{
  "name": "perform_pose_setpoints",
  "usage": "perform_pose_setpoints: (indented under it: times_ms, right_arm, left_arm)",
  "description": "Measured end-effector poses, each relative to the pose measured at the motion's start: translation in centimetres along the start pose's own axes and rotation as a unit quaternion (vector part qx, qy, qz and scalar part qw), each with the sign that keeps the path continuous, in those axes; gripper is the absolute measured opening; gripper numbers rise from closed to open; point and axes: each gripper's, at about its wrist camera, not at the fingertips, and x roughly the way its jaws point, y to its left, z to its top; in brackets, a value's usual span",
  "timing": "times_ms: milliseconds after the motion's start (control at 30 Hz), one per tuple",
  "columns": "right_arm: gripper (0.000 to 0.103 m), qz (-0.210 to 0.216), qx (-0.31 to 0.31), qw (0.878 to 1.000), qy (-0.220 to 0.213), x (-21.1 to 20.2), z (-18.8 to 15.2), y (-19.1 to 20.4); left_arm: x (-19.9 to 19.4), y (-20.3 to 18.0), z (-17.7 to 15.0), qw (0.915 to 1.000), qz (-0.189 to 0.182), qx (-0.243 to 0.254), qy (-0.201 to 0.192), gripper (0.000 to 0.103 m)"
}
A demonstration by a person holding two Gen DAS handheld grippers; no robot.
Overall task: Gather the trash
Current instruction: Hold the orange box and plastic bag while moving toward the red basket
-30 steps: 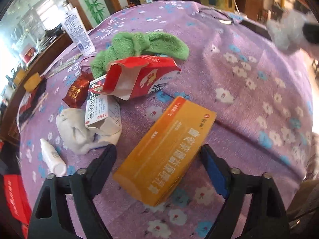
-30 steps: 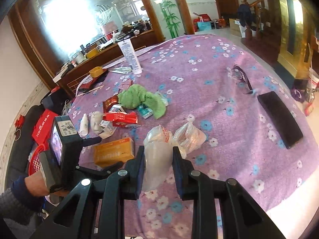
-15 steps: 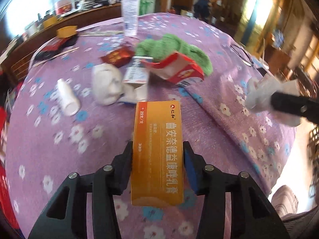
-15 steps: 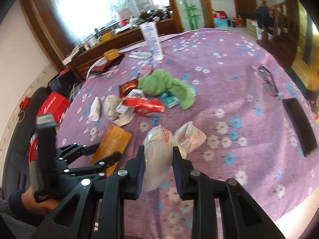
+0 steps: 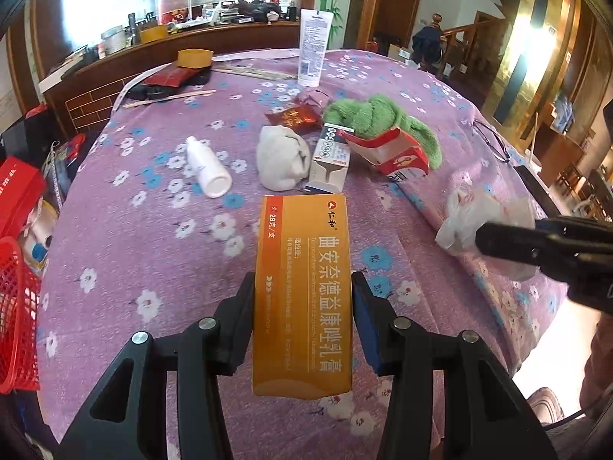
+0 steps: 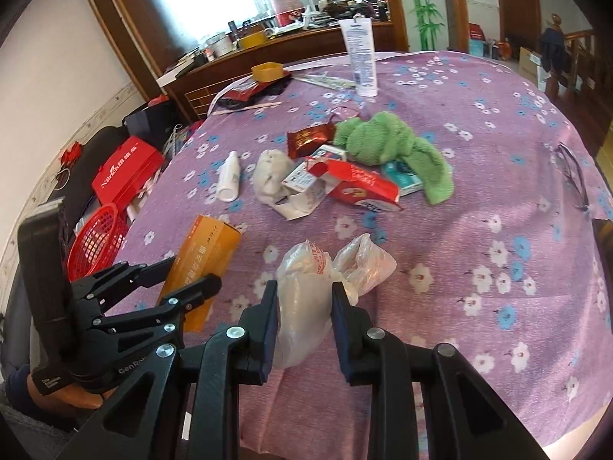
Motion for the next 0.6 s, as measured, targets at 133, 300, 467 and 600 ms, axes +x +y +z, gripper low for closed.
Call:
perform_pose_setpoints:
  times_ms: [133, 300, 467, 600]
  right_arm:
    - [0.028, 0.004, -0.006, 1.0, 0.004, 0.3, -0.1, 0.4]
    - [0.028, 0.006, -0.008, 1.0, -0.001, -0.1, -0.3, 0.4]
    - [0.028, 0.003, 0.002, 1.0, -0.006, -0.6, -0.5, -0.1]
    - [0.028, 0.0, 0.014, 1.0, -0.01, -0.9, -0.6, -0.7]
  left_arm:
    - [-0.4, -0.1, -0.1, 1.0, 0.004, 0.0, -0.003, 0.046]
    - [-0.8, -0.3, 0.3, 1.0, 0.002, 0.005, -0.007, 0.046]
    - [-1.2, -0.9, 0.8, 0.9998, 0.002, 0.015, -0.012, 0.046]
    - [-1.2, -1.2, 1.0, 0.9996, 0.001, 0.024, -0.012, 0.046]
